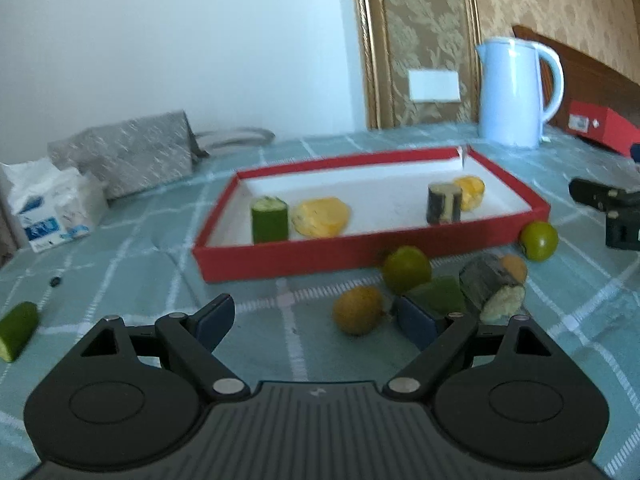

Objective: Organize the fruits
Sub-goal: 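Lower the sugarcane piece with the right gripper into the red box and open, then lower the left gripper onto the small brown round fruit and close, then grasp the green lime with the right gripper while the left holds the brown fruit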

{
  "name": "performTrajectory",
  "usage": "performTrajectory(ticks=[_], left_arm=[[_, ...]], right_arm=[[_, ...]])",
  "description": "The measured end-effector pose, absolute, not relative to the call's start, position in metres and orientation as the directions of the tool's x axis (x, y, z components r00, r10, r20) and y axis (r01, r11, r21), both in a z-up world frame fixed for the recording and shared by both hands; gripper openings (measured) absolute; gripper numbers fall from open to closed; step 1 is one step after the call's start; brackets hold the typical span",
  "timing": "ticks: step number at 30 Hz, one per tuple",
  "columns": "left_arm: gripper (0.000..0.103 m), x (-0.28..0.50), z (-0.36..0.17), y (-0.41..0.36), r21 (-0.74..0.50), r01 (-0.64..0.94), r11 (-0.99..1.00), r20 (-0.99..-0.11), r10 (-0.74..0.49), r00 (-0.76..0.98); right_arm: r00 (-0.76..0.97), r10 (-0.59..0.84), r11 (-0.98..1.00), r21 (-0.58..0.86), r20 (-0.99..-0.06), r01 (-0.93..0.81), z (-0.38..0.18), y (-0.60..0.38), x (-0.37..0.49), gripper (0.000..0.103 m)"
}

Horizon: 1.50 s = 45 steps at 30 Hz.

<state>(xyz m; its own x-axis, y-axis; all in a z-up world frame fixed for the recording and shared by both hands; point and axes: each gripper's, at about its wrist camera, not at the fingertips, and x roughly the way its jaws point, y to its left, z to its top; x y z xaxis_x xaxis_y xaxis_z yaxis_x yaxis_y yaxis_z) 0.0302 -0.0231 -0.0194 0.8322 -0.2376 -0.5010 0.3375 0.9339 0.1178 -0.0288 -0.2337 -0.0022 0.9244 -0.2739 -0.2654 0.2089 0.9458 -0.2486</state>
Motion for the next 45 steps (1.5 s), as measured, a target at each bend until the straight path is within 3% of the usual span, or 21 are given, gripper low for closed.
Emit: performTrajectory(ticks=[14,16,18,24,29,34,38,43,45], left_arm=[[0.089,0.056,-0.027,-0.026,0.099,0.347,0.932,-0.582,-0.229,0.781],[0.083,0.055,-0.027,-0.026,0.105,0.354,0.929,-0.575,-0.234,0.784],[0.067,0.053,-0.026,-0.028,0.105,0.367,0.924,-0.571,-0.247,0.783],[0.04,0.049,-0.025,-0.031,0.096,0.409,0.908,-0.567,-0.288,0.772],[0.026,0.048,-0.026,-0.033,0.085,0.432,0.898,-0.567,-0.313,0.762],[0.026,0.047,-0.025,-0.029,0.062,0.413,0.909,-0.566,-0.309,0.764],[0.026,0.042,-0.025,-0.02,0.054,0.378,0.924,-0.564,-0.284,0.775],[0.026,0.038,-0.024,-0.006,0.029,0.345,0.938,-0.565,-0.269,0.78],[0.026,0.036,-0.023,-0.001,0.014,0.335,0.942,-0.561,-0.27,0.783]], right_arm=[[0.922,-0.272,0.946,-0.254,-0.276,0.203,-0.002,-0.232,-0.028,0.103],[0.92,-0.266,0.947,-0.255,-0.287,0.195,-0.003,-0.232,-0.028,0.103],[0.919,-0.271,0.944,-0.264,-0.288,0.196,-0.003,-0.231,-0.027,0.103],[0.917,-0.273,0.944,-0.267,-0.291,0.196,-0.004,-0.23,-0.026,0.103],[0.913,-0.266,0.947,-0.26,-0.31,0.188,-0.004,-0.231,-0.024,0.103],[0.913,-0.253,0.96,-0.198,-0.32,0.197,-0.001,-0.242,-0.025,0.103],[0.922,-0.171,0.985,-0.033,-0.346,0.171,0.006,-0.269,-0.035,0.103],[0.887,-0.097,0.983,0.098,-0.452,0.158,-0.004,-0.302,-0.036,0.103],[0.867,-0.04,0.98,0.152,-0.497,0.132,-0.01,-0.309,-0.032,0.096]])
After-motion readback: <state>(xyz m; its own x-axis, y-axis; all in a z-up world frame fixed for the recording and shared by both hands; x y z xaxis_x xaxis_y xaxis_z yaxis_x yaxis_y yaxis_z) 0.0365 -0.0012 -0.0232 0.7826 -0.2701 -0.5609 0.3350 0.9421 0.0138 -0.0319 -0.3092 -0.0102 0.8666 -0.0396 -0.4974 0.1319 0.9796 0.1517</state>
